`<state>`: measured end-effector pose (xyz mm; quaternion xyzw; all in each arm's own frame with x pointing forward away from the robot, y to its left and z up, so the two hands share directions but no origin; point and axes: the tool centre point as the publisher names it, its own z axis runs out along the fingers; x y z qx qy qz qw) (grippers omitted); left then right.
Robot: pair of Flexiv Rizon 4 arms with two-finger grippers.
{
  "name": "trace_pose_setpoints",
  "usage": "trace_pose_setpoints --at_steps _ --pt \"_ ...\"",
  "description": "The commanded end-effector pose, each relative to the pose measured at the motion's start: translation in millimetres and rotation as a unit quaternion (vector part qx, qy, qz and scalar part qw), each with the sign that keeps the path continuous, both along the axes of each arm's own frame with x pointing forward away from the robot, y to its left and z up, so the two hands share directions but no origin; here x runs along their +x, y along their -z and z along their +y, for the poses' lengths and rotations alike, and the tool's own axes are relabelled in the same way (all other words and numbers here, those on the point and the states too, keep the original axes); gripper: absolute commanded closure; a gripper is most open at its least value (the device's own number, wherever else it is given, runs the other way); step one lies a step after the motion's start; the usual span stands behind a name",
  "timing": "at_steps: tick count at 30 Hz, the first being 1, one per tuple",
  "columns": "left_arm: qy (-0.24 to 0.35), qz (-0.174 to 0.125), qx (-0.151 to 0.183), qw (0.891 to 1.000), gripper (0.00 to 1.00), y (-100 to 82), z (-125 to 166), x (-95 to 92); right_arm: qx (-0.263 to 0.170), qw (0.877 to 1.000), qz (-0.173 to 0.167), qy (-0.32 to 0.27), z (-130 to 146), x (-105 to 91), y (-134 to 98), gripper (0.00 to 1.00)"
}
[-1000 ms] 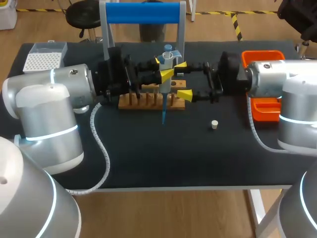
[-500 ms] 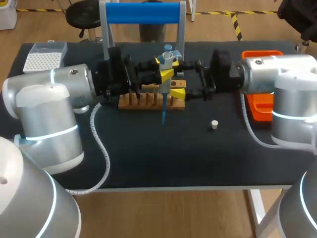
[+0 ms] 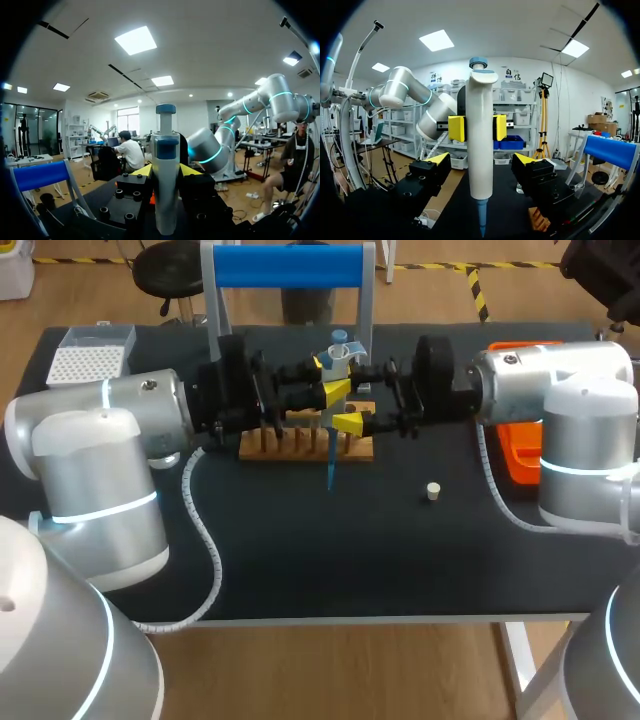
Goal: Invert the test tube, pick up the pipette, mount the tip to pipette, aspirate from beaker and dispense into the tube, eject the tip, return the pipette, and cap with the stopper.
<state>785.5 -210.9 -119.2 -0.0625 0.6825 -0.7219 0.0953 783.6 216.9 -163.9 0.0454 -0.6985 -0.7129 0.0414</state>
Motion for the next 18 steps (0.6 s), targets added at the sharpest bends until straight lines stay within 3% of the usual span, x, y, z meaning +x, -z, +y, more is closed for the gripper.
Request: trace_pose_setpoints --at_steps 1,18 --pt "-0.003 -0.001 -0.001 1.000 1.00 0.7 -1.8 -1.2 -0.003 1.000 -0.001 0.000 1.8 0.7 -0.6 0.26" --pt "-0.003 -0.001 -0.001 1.000 1.00 0.7 -1.8 -1.2 -0.008 1.000 -0.002 -0.003 6.4 -3.6 -2.5 0.47"
